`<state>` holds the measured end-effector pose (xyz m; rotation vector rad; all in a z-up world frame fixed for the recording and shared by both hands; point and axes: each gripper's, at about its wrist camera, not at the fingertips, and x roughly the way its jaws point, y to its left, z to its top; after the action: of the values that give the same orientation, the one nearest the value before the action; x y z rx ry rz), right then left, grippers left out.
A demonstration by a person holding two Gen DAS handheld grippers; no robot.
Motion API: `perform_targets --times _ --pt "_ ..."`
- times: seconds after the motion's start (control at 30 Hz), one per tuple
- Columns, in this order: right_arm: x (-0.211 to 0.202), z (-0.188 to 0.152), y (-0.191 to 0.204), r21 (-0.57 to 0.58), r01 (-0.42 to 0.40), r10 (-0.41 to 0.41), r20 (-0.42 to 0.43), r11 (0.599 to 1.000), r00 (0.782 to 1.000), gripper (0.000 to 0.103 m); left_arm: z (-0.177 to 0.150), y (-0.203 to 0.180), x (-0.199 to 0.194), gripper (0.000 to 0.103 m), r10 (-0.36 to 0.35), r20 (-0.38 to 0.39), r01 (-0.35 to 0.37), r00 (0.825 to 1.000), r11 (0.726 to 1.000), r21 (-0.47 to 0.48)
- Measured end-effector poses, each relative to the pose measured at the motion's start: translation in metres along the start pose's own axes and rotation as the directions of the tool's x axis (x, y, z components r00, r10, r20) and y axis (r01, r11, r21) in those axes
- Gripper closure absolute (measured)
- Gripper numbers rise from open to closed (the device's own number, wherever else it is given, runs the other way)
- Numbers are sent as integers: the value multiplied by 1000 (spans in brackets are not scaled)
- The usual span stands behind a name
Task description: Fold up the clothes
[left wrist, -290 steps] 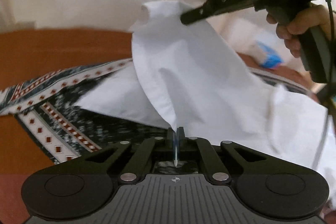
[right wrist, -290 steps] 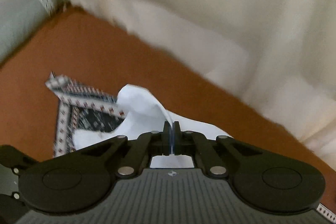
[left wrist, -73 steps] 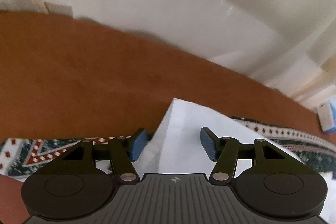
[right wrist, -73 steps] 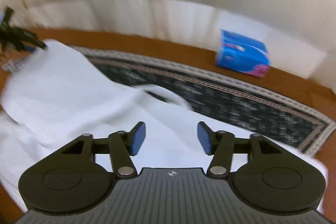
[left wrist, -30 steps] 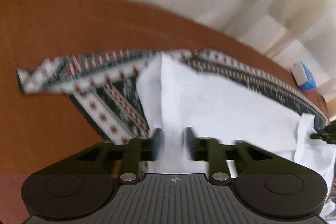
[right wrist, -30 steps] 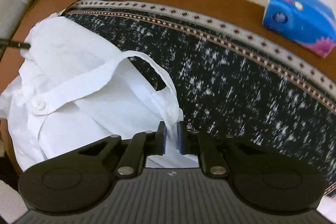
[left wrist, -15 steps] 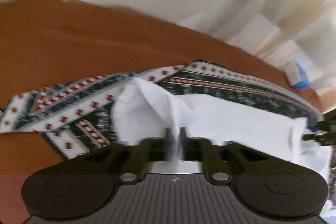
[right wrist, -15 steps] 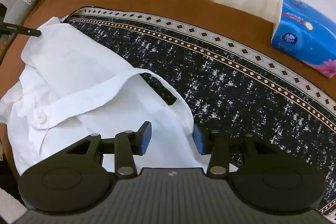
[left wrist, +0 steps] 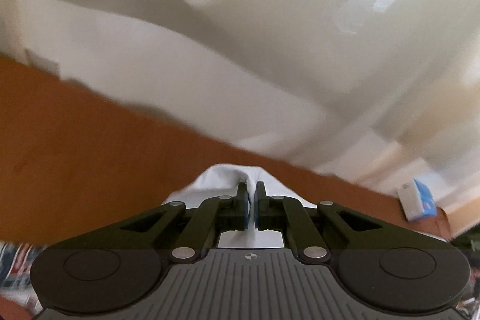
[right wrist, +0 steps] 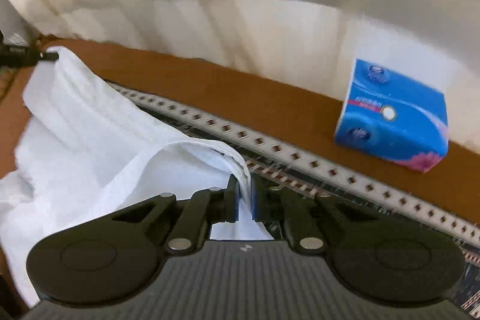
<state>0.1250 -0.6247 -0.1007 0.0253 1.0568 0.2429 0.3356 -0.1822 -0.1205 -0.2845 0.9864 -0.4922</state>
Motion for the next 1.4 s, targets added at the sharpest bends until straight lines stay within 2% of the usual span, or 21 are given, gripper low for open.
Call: perform_targets --times 0.27,0.3,0.33,0.37,0.4,0.43,0.47,0.5,0.6,0.67,0.73,0.8,0.9,1.0,1.13,1.27,1.33,1.4 --pt "50 -3 -18 52 76 -74 -35 996 997 95 3 -6 53 103 112 -47 -110 993 993 41" --pt "57 -5 -19 58 80 -77 -45 995 996 95 3 -6 59 96 126 -53 -123 991 991 47" --pt "59 -7 -21 70 81 -78 -40 994 996 93 4 -7 66 79 140 -58 -137 988 989 52" --pt "60 -9 -22 84 81 -79 -30 993 996 93 4 -8 72 70 154 -64 -150 986 987 58" --pt "59 -10 -23 92 87 -85 -27 992 996 90 5 -8 79 69 168 -69 -163 983 985 64" --pt "57 -12 -23 98 96 -94 -27 991 995 79 5 -9 84 66 182 -74 -177 981 982 67" --pt "53 -12 -22 89 128 -125 -30 988 992 71 6 -8 77 54 195 -79 -191 978 980 58" --pt "48 -12 -19 73 168 -166 -35 983 985 57 8 -8 68 46 209 -76 -205 975 977 59" --pt "16 -13 -8 55 223 -225 28 973 974 54 8 -8 20 41 227 -32 -223 973 969 106" --pt "-15 -17 1 94 217 -226 95 972 970 50 2 -5 -15 40 215 -14 -212 977 971 112" --pt "-44 -22 17 126 195 -214 163 973 963 46 -16 4 -45 38 190 -26 -187 982 979 84" --pt "-70 -30 41 134 153 -180 223 979 958 44 -40 11 -66 38 169 -52 -164 984 983 80" --pt "-82 -40 87 73 93 -108 253 993 961 43 -81 21 -85 39 144 -106 -133 984 986 101" --pt "-75 -47 141 -14 14 -10 233 1000 972 42 -122 30 -104 39 120 -159 -101 980 988 118" --pt "-47 -44 218 -141 -72 97 180 987 979 42 -150 43 -116 39 93 -168 -77 981 992 98" --pt "-8 -29 311 -339 -106 160 135 935 978 39 -165 59 -130 39 73 -159 -63 985 996 66" --pt "10 -22 352 -438 -98 165 117 894 979 35 -167 71 -135 39 74 -161 -64 984 996 66" --pt "34 -14 391 -540 -80 153 92 838 984 35 -169 82 -140 39 66 -159 -57 985 997 60"
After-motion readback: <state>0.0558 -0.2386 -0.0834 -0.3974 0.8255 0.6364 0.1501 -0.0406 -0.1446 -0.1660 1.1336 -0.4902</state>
